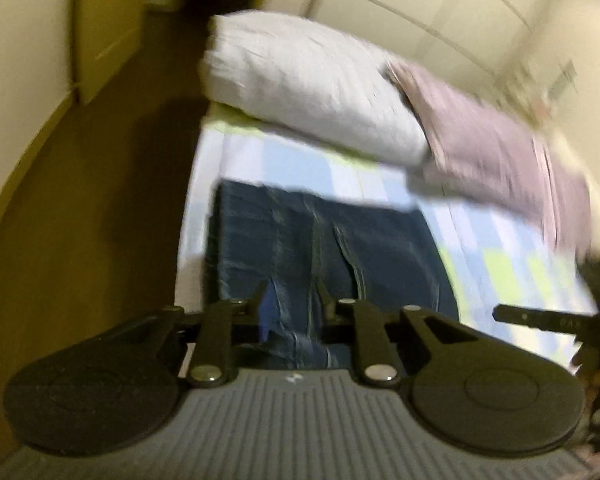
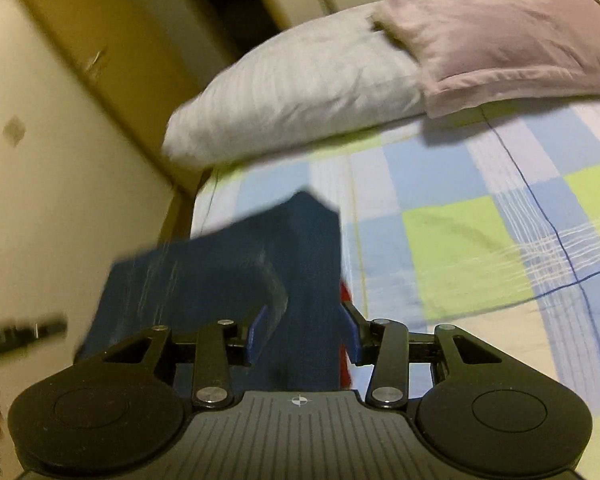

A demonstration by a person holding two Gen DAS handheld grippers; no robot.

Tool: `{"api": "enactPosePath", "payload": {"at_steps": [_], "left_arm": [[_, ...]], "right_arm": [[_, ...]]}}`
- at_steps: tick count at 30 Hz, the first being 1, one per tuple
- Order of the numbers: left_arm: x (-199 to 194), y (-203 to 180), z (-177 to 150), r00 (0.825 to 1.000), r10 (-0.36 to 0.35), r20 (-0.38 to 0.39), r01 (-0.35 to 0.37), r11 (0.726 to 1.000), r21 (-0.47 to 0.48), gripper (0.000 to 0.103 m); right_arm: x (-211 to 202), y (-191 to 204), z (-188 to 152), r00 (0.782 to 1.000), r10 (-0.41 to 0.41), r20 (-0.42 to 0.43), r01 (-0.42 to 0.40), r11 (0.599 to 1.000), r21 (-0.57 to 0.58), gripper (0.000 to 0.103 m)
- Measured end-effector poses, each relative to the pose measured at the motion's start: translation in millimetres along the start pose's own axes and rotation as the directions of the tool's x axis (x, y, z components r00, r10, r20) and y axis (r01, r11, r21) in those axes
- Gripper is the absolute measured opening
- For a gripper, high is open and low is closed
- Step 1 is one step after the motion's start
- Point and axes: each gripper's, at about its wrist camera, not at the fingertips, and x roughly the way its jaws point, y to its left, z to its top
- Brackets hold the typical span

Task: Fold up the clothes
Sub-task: 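Lower the jeans onto the red and white stack with both tools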

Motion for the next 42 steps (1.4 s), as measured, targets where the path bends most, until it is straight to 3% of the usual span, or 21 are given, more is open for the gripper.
{"api": "enactPosePath", "payload": {"at_steps": [6, 14, 19, 22, 27, 32, 37, 42], "left_arm": [[36, 16, -31, 0.994, 0.106, -0.039, -0.107, 0.994, -0.027, 0.004], [66, 23, -41, 0.992, 0.124, -0.029, -0.125, 0.99, -0.058, 0.004], [70, 22, -29, 0.989, 0.134, -0.064, -0.136, 0.991, -0.02, 0.004], [60, 19, -13, 0.987, 0.138, -0.079, -0.14, 0.99, -0.02, 0.004], [46, 16, 29, 0.991, 0.132, -0.017, -0.132, 0.991, -0.015, 0.004], [84, 17, 63, 0.995, 0.093, 0.034, -0.093, 0.996, 0.009, 0.006], [130, 31, 53, 0.99, 0.143, -0.007, -0.143, 0.99, -0.001, 0.005], [135, 44, 39, 0.986, 0.166, 0.016, -0.165, 0.986, -0.037, 0.007]], "right_arm": [[46, 0, -40, 0.994, -0.017, -0.11, 0.026, 0.996, 0.081, 0.042], [86, 26, -35, 0.991, -0.085, -0.104, 0.081, 0.996, -0.048, 0.038], [91, 24, -33, 0.984, -0.093, -0.155, 0.081, 0.993, -0.087, 0.038], [76, 19, -26, 0.986, -0.069, -0.155, 0.058, 0.996, -0.072, 0.038], [63, 13, 14, 0.995, -0.085, -0.043, 0.082, 0.994, -0.071, 0.038], [89, 9, 53, 0.995, -0.103, 0.02, 0.104, 0.991, -0.087, 0.038], [144, 3, 63, 0.999, -0.049, -0.01, 0.048, 0.996, -0.076, 0.037], [173, 13, 53, 0.997, -0.063, -0.034, 0.06, 0.994, -0.095, 0.037]]}}
